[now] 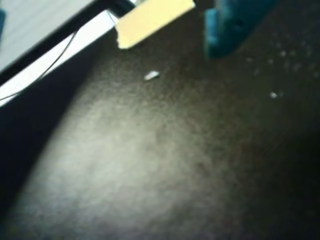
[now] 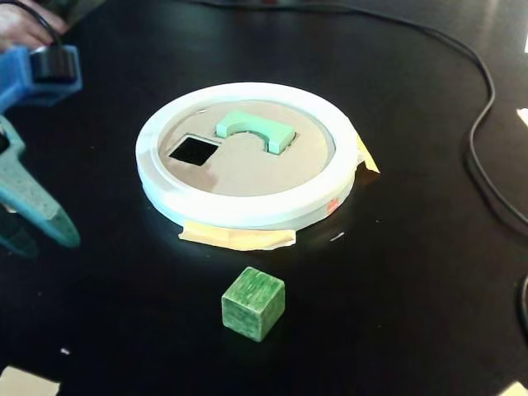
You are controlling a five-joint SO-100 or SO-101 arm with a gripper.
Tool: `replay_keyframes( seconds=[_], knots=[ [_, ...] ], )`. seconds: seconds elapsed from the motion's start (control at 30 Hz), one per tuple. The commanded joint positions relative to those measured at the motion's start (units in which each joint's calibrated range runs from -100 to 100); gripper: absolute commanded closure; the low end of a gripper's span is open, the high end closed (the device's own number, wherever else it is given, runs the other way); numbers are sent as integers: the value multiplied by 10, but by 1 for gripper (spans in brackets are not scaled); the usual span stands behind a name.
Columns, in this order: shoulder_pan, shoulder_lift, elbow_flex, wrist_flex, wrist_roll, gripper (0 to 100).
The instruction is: Pick up the U shape block and drop it in corresponding U shaped hole
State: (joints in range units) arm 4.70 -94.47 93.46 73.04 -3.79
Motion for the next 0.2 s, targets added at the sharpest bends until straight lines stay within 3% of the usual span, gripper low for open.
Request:
replay_keyframes(
  seconds=[0.0,0.17],
  knots=[
    [9,-46,25,2,3,34],
    [-8,-50,27,-8,3,32]
  ],
)
